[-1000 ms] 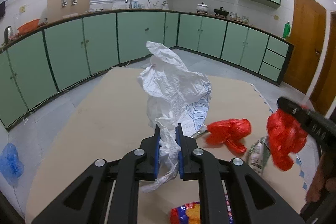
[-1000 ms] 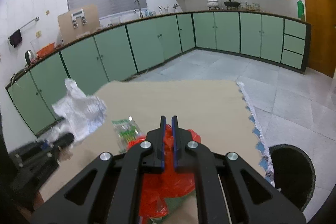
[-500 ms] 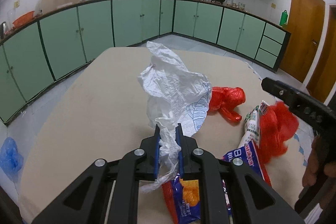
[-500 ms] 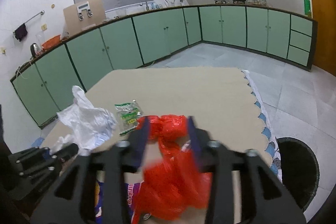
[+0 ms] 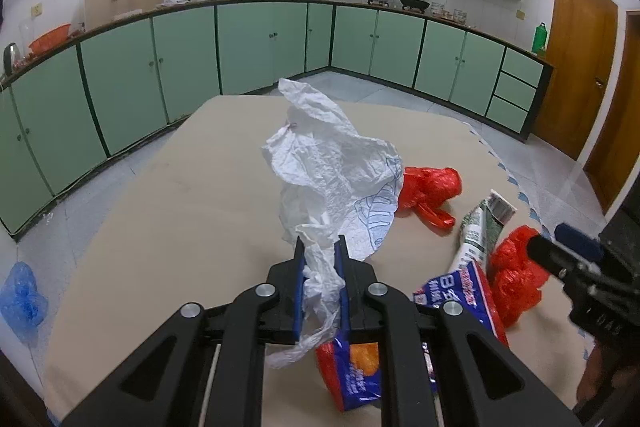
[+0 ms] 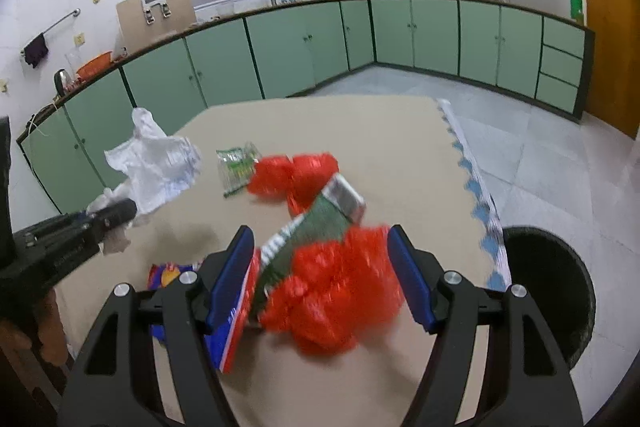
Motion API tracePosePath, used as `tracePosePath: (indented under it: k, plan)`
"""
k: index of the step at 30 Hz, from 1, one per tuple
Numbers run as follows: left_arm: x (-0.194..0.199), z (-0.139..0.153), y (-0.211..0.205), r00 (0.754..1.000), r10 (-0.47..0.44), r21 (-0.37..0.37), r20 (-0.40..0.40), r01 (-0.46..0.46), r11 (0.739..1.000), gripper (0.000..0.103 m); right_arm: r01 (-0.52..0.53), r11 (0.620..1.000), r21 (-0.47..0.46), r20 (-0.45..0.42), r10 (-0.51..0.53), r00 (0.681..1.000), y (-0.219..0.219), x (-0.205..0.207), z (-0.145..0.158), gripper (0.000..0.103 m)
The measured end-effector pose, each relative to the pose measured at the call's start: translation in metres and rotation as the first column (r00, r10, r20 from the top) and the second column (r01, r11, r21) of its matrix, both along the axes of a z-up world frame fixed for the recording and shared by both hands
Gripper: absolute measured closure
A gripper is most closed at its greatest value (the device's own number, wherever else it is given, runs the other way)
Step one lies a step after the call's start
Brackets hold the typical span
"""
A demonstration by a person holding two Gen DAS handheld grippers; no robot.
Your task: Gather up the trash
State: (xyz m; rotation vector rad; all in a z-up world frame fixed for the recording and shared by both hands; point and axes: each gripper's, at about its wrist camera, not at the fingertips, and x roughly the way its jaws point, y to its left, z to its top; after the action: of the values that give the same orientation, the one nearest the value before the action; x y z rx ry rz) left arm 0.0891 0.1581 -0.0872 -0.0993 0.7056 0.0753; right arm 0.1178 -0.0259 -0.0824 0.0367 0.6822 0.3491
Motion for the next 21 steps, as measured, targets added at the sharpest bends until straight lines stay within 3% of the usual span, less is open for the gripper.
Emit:
tracePosePath:
  k: [3,12,19,21]
  plan:
    - [-0.004,-0.002,-0.006,1.000,-0.012,0.002,-0.004,0.012,1.000,0.090,0.019,1.000,0.013,-0.001,-0.019,1.000,-0.002,-0.003,-0.007,0.037]
    - [-0.011,-0.018,-0.022,0.999,-0.035,0.020,-0.030,0.035,0.999,0.090,0.029,0.999,0.020,-0.021,-0.029,0.999,-0.004,-0.001,-0.020,0.060]
    - [-0.010,-0.029,-0.026,0.998,-0.046,0.024,-0.049,0.047,0.999,0.090,0.023,1.000,0.008,-0.036,-0.022,0.999,-0.006,0.002,-0.020,0.095]
    - [-0.010,-0.031,-0.027,0.998,-0.046,0.023,-0.053,0.047,0.999,0.090,0.019,1.000,0.004,-0.033,-0.019,0.999,-0.006,0.002,-0.018,0.097]
